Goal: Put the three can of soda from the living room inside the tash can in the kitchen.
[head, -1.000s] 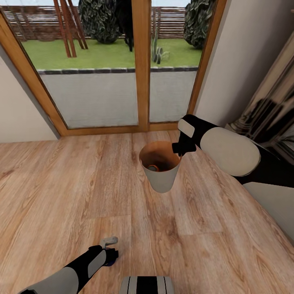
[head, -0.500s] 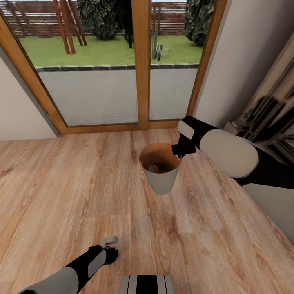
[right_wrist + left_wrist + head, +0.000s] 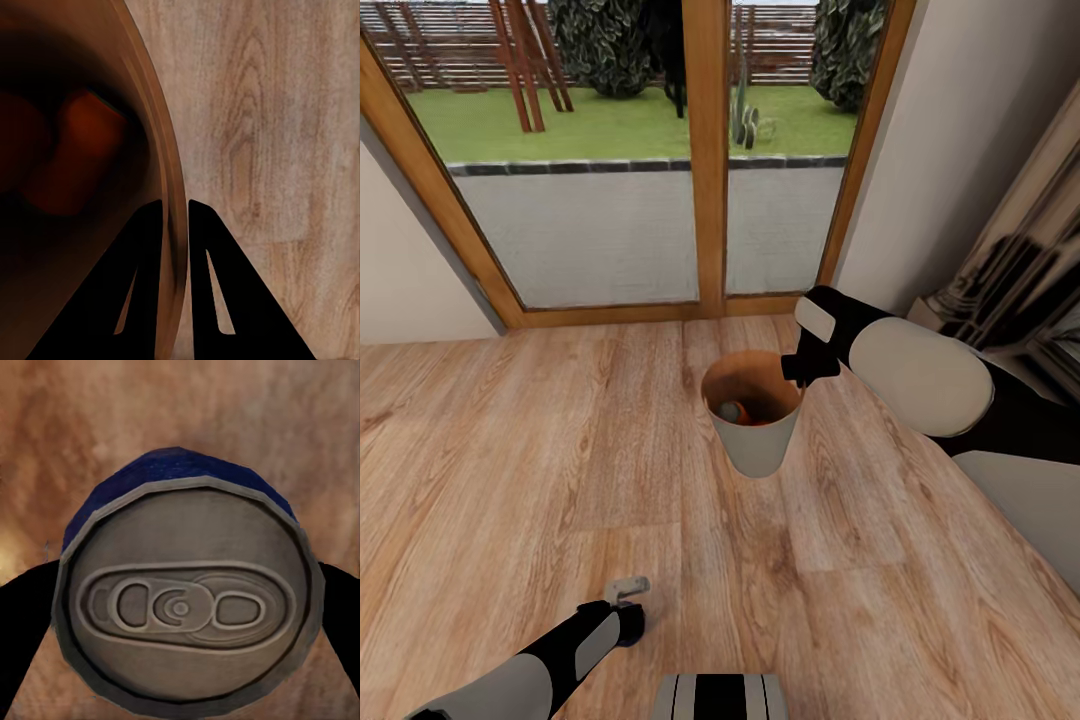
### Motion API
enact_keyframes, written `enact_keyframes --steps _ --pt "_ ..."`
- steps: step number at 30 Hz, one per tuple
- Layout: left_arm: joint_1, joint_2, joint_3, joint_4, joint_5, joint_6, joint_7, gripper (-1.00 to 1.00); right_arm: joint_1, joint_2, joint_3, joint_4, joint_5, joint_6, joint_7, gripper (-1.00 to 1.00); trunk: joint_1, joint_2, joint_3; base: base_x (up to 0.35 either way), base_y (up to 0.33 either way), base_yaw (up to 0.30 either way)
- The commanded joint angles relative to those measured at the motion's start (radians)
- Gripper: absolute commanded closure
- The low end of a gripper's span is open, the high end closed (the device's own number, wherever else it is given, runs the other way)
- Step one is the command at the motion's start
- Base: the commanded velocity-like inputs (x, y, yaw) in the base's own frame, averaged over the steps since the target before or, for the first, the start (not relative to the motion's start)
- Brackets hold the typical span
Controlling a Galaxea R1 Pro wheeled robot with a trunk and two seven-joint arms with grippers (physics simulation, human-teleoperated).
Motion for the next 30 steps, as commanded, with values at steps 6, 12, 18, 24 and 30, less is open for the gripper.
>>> enact_keyframes --steps 6,12,18,24,30 --pt "0.000 0.001 0.000 0.000 -0.001 -0.003 0.000 1.00 0.003 0.000 -0.013 0.000 -0.015 0.000 0.005 1.00 0.000 0.000 0.000 0.000 0.000 0.000" --pt "0.000 0.001 0.001 -0.003 0.000 -0.012 0.000 1.00 0.003 0.001 -0.014 0.000 -0.015 0.000 0.005 1.00 0.000 0.000 0.000 0.000 0.000 0.000" --pt "0.000 0.004 0.001 -0.005 -0.001 -0.046 -0.021 1.00 0.011 0.001 -0.014 0.000 -0.015 0.000 0.005 1.00 -0.003 0.001 0.023 0.000 0.000 0.000" --pt "0.000 0.005 0.002 -0.011 0.001 -0.049 -0.031 1.00 0.033 0.000 -0.014 -0.002 -0.015 0.000 0.004 1.00 -0.006 0.003 0.047 0.000 0.000 0.000" --pt "0.000 0.006 0.004 -0.015 0.003 -0.029 -0.033 1.00 0.059 0.000 -0.014 -0.003 -0.015 0.000 0.002 1.00 -0.008 0.004 0.070 0.000 0.000 0.000"
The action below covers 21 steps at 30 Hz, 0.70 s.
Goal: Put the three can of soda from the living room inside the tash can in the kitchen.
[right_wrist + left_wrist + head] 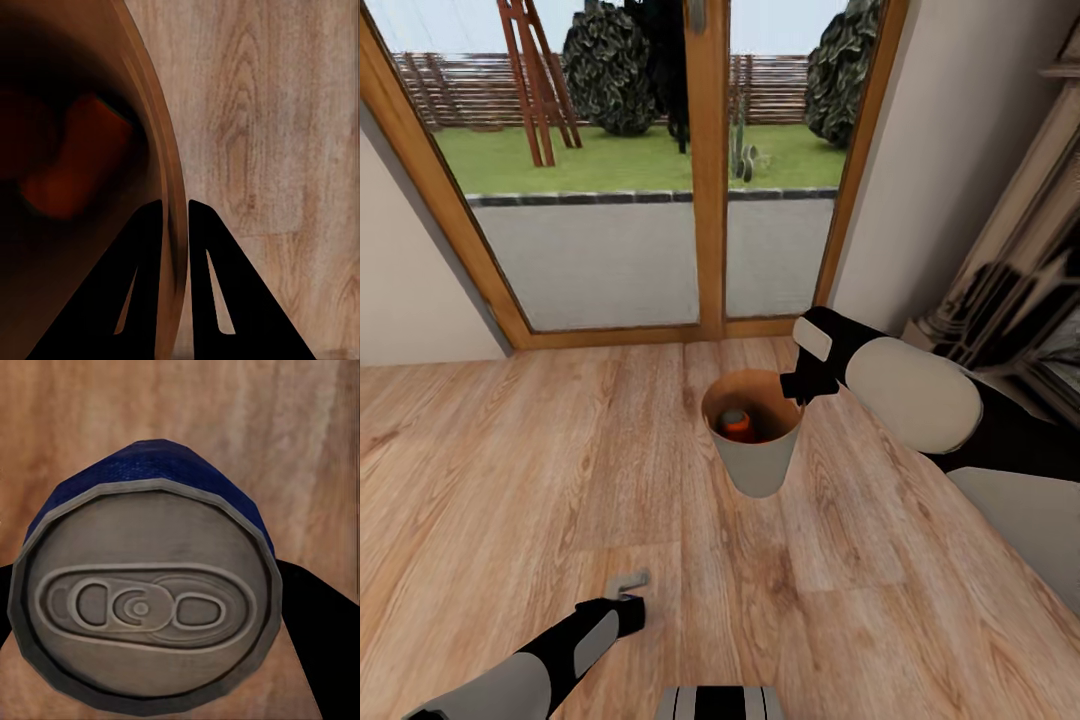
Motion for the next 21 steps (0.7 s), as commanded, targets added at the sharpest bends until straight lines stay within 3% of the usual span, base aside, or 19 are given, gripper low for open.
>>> enact_keyframes --steps 1,5,7,16,21 --pt "0.000 0.000 0.000 -0.003 0.000 0.005 0.000 1.00 0.003 0.000 -0.016 -0.001 -0.013 0.000 0.005 1.00 -0.001 0.000 0.004 0.000 0.000 0.000" --pt "0.000 0.001 0.001 -0.056 0.002 0.059 0.000 1.00 0.026 -0.001 -0.016 -0.001 -0.012 0.000 0.004 1.00 -0.002 0.001 0.020 0.000 0.000 0.000" --pt "0.000 0.011 0.004 -0.146 0.002 0.115 0.001 1.00 0.045 -0.002 -0.016 -0.001 -0.011 0.000 0.004 1.00 -0.003 0.002 0.027 0.000 0.000 0.000" --pt "0.001 0.120 0.015 -0.461 0.010 0.360 0.011 1.00 0.106 -0.007 -0.016 -0.003 -0.008 0.000 0.004 1.00 -0.007 0.004 0.062 0.000 0.000 0.000" --pt "0.002 0.175 0.066 -0.588 0.011 0.463 0.014 1.00 0.138 -0.010 -0.014 -0.005 -0.006 0.000 0.002 1.00 -0.010 0.005 0.081 0.000 0.000 0.000"
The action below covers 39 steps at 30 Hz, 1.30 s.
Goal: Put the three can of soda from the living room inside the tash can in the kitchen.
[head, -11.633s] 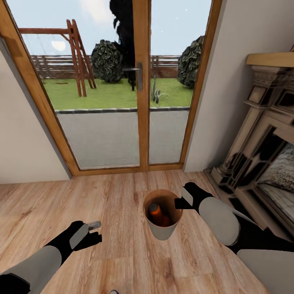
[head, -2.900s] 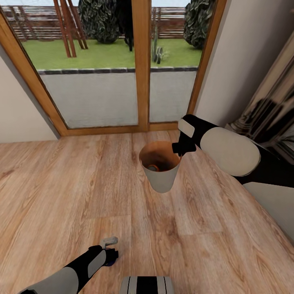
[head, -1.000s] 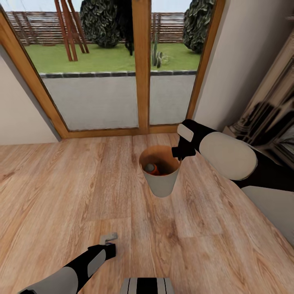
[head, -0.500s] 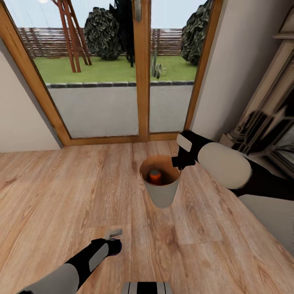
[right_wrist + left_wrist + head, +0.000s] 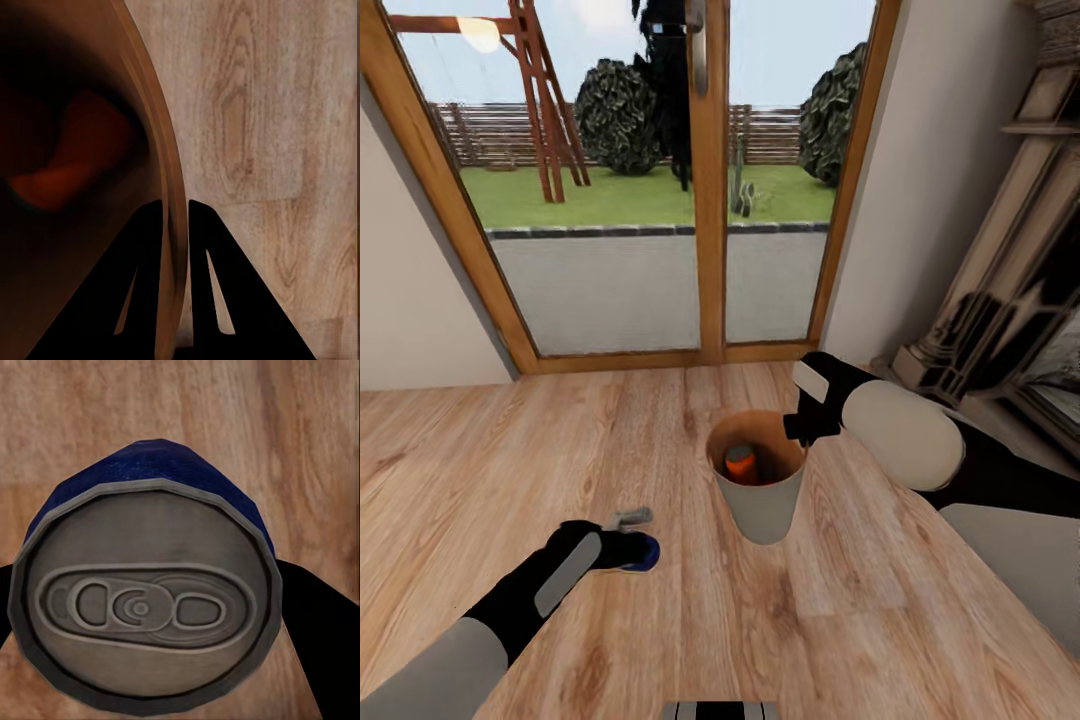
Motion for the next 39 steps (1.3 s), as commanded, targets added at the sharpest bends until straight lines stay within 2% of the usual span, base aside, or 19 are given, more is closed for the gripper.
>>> enact_keyframes --steps 1,2,3,7,10,13,15,16,17,21,26,30,35,39 --pt "0.000 0.014 0.030 -0.035 0.003 0.037 0.000 1.00 0.009 -0.001 -0.015 -0.001 -0.013 0.000 -0.001 1.00 0.000 0.000 0.004 0.000 0.000 0.000" --pt "0.000 0.019 0.046 -0.051 0.003 0.056 0.001 1.00 0.015 -0.001 -0.015 -0.002 -0.013 0.000 -0.006 1.00 -0.001 0.001 0.008 0.000 0.000 0.000" --pt "0.000 0.027 0.078 -0.085 0.002 0.095 0.001 1.00 0.028 -0.001 -0.015 -0.007 -0.012 0.000 -0.014 1.00 -0.001 0.001 0.012 0.000 0.000 0.000" --pt "0.000 0.035 0.133 -0.170 -0.003 0.177 0.002 1.00 0.075 0.003 -0.014 -0.030 -0.011 -0.001 -0.026 1.00 -0.003 0.002 0.027 0.000 0.000 0.000" --pt "0.000 0.038 0.152 -0.218 -0.003 0.211 0.002 1.00 0.108 0.004 -0.015 -0.045 -0.011 -0.022 -0.030 1.00 -0.005 0.002 0.039 0.000 0.000 0.000" --pt "-0.001 0.039 0.159 -0.241 -0.003 0.247 0.002 1.00 0.134 0.003 -0.015 -0.050 -0.010 -0.065 -0.031 1.00 -0.016 0.023 0.048 0.000 0.000 0.000" --pt "-0.001 0.039 0.186 -0.284 -0.003 0.307 0.002 1.00 0.167 0.002 -0.015 -0.053 -0.009 -0.108 -0.032 1.00 -0.024 0.037 0.055 0.000 0.000 0.000" --pt "-0.001 0.039 0.200 -0.298 -0.001 0.317 0.002 1.00 0.174 0.002 -0.015 -0.054 -0.009 -0.115 -0.032 1.00 -0.027 0.044 0.058 0.000 0.000 0.000" --pt "-0.001 0.039 0.231 -0.330 0.000 0.334 0.002 1.00 0.187 0.002 -0.014 -0.054 -0.009 -0.129 -0.033 1.00 -0.031 0.051 0.061 0.000 0.000 0.000" --pt "-0.001 0.037 0.282 -0.401 0.001 0.339 0.003 1.00 0.215 0.003 -0.013 -0.055 -0.008 -0.178 -0.042 1.00 -0.047 0.079 0.073 0.000 0.000 0.000" --pt "-0.001 0.038 0.304 -0.451 0.005 0.339 0.003 1.00 0.253 0.005 -0.013 -0.055 -0.009 -0.231 -0.109 1.00 -0.066 0.114 0.089 0.000 0.000 0.000" --pt "-0.001 0.039 0.307 -0.509 0.008 0.339 0.003 1.00 0.271 0.009 -0.012 -0.049 -0.011 -0.268 -0.126 1.00 -0.081 0.142 0.102 0.000 0.000 0.000" --pt "-0.001 0.039 0.309 -0.540 0.010 0.339 0.001 1.00 0.276 0.012 -0.012 -0.047 -0.012 -0.280 -0.131 1.00 -0.100 0.177 0.117 0.000 0.000 0.000" --pt "-0.001 0.039 0.310 -0.549 0.042 0.339 -0.002 1.00 0.277 0.012 -0.012 -0.047 -0.012 -0.282 -0.133 1.00 -0.116 0.205 0.130 0.000 0.000 0.000"
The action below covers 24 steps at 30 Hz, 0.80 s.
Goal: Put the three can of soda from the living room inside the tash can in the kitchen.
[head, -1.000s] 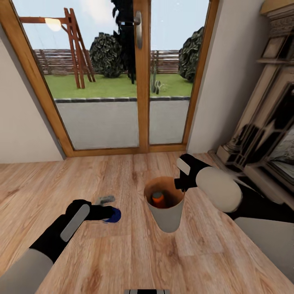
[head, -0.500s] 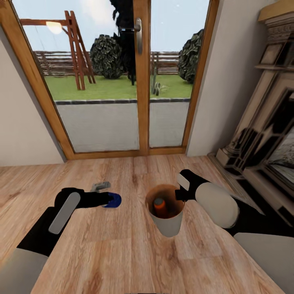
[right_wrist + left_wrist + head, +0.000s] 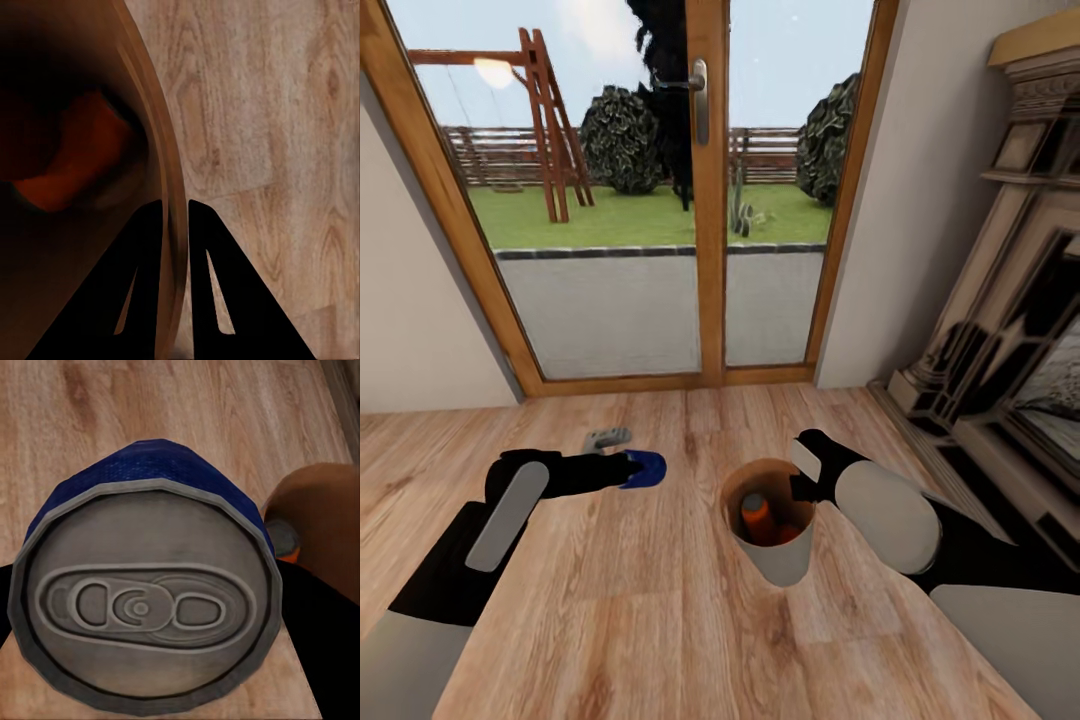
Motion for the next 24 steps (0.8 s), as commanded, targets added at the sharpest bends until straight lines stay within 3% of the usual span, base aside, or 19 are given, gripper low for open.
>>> enact_keyframes --steps 1,4,12,15,17,19,24 --pt "0.000 0.000 0.000 -0.002 0.004 0.000 0.000 1.00 0.000 0.000 -0.012 -0.001 -0.009 -0.005 0.005 1.00 -0.004 0.007 0.003 0.000 0.000 0.000" --pt "0.000 0.000 -0.001 -0.027 0.025 0.000 -0.001 1.00 0.001 0.001 -0.011 0.000 -0.011 -0.005 0.004 1.00 -0.015 0.028 0.013 0.000 0.000 0.000" --pt "0.001 0.000 -0.004 -0.049 0.039 0.000 -0.006 1.00 0.002 0.023 -0.009 0.008 -0.010 -0.005 0.004 1.00 -0.046 0.084 0.038 0.000 0.000 0.000" --pt "0.001 0.000 -0.004 -0.056 0.094 0.000 -0.008 1.00 0.002 0.025 -0.010 0.009 -0.010 -0.005 0.005 1.00 -0.058 0.105 0.047 0.000 0.000 0.000" --pt "0.001 0.000 -0.004 -0.058 0.153 0.000 -0.007 1.00 0.002 0.027 -0.009 0.009 -0.010 -0.005 0.005 1.00 -0.065 0.119 0.053 0.000 0.000 0.000" --pt "0.001 0.000 -0.006 -0.059 0.176 0.000 -0.007 1.00 0.002 0.028 -0.009 0.010 -0.010 -0.005 0.006 1.00 -0.073 0.133 0.060 0.000 0.000 0.000" --pt "0.001 -0.001 -0.010 -0.058 0.194 0.000 -0.006 1.00 0.002 0.029 -0.009 0.012 -0.011 -0.005 0.006 1.00 -0.092 0.168 0.075 0.000 0.000 0.000"
